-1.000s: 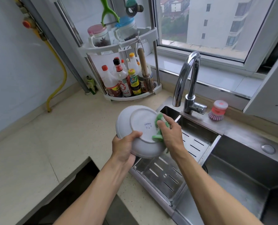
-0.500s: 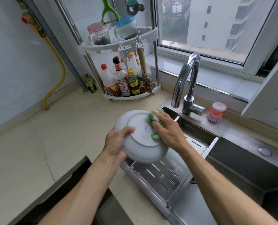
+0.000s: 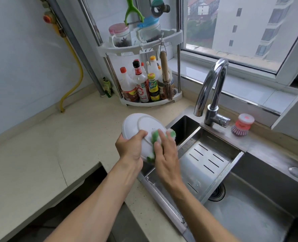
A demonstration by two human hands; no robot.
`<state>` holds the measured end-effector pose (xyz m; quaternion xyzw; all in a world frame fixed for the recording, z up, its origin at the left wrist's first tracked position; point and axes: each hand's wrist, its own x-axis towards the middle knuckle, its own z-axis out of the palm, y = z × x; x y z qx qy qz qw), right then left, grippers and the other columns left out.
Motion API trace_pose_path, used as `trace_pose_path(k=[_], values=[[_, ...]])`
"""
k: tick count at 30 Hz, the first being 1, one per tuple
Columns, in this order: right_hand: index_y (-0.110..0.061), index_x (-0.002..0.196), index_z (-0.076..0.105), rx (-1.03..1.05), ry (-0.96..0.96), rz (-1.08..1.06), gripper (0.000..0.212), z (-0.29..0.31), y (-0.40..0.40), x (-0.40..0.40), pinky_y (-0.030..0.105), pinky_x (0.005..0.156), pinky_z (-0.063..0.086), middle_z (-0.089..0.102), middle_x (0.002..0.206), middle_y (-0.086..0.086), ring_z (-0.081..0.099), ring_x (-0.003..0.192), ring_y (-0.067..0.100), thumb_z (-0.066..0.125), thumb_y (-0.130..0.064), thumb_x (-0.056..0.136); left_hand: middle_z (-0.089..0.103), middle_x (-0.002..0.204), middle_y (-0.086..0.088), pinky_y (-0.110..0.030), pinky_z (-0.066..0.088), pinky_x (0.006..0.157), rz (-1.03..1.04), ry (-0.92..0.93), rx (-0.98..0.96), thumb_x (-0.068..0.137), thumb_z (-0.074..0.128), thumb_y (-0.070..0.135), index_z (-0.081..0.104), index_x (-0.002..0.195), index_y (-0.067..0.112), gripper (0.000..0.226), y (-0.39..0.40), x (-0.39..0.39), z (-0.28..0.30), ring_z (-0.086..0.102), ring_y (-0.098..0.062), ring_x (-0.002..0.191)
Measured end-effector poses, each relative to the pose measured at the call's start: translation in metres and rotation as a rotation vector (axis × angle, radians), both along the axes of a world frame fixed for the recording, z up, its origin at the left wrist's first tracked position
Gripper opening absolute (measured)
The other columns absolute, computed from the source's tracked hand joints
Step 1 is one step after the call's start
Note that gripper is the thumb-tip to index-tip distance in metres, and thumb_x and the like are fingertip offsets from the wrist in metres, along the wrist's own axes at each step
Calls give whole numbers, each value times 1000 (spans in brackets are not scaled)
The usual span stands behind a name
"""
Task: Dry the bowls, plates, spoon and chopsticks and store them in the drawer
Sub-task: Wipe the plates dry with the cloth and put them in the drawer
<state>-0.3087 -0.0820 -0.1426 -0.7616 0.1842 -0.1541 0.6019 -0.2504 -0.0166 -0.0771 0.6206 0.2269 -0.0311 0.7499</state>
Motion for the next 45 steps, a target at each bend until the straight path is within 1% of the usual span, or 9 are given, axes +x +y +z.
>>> trace_pose_path(k=[5, 14, 17, 23, 30, 35, 38, 41, 45], values=[[-38, 149, 31, 36, -61, -30, 42, -16, 8, -6, 13, 113, 13, 27, 160, -12, 17, 148, 4, 34, -38, 107, 72, 91, -9, -38, 61, 73, -86, -7, 56, 72, 76, -7, 66, 91, 12, 29, 26, -12, 0, 70, -28, 84], [-38, 147, 35, -61, 206, 76, 44, -3, 37, 33, 50, 95, 51, 54, 133, 7, 60, 106, 27, 35, -20, 107, 73, 102, -3, -40, 60, 77, -156, -113, 191, 72, 80, -4, 68, 101, 20, 40, 145, -40, -1, 69, -24, 98], [-27, 114, 64, -32, 329, 199, 37, 11, 73, 32, 37, 68, 61, 66, 105, 8, 68, 70, 15, 37, -6, 99, 70, 99, 6, -30, 58, 73, -283, -204, 455, 68, 85, 3, 66, 95, 28, 41, 203, -64, -1, 67, -15, 95], [-5, 83, 69, 200, 740, 582, 67, 34, 167, 12, 25, 57, 51, 71, 74, 13, 67, 60, 25, 46, -68, 90, 67, 85, 6, -28, 49, 64, -474, -259, 941, 65, 76, 22, 73, 104, 24, 38, 302, -123, -17, 65, -14, 79], [-8, 75, 65, -50, 845, 860, 19, 15, 306, -35, 34, 63, 46, 64, 75, 17, 57, 57, 28, 58, -25, 70, 72, 83, -5, -30, 41, 64, -629, -260, 1378, 69, 52, 29, 71, 110, 37, 45, 428, -211, -36, 63, -30, 76], [-7, 76, 61, -271, 828, 994, 18, -5, 391, -68, 23, 55, 46, 62, 62, 9, 56, 50, 23, 53, -20, 85, 73, 100, 8, -24, 40, 75, -494, -135, 1396, 81, 69, 30, 71, 110, 34, 29, 507, -265, -67, 64, -17, 95], [-4, 81, 63, -377, 807, 1082, 32, -24, 438, -80, 22, 54, 46, 63, 66, 9, 58, 52, 20, 43, -23, 97, 65, 130, 5, -31, 36, 108, -413, 45, 1326, 73, 81, 49, 62, 130, 29, 63, 555, -287, -93, 51, -19, 131], [-8, 76, 58, -424, 785, 1112, 30, -52, 477, -83, 27, 57, 39, 53, 66, 8, 47, 56, 21, 43, -22, 98, 24, 160, -3, -47, 27, 119, -422, 355, 1108, 45, 71, 84, 12, 157, 33, 136, 590, -302, -104, 21, -29, 149], [-11, 72, 60, -455, 818, 1167, 37, -112, 541, -75, 29, 62, 38, 54, 70, 7, 47, 62, 22, 40, -25, 100, -6, 168, 3, -43, 19, 121, -241, 569, 643, 78, 40, 86, -16, 157, 31, 111, 645, -301, -144, 7, -19, 154]])
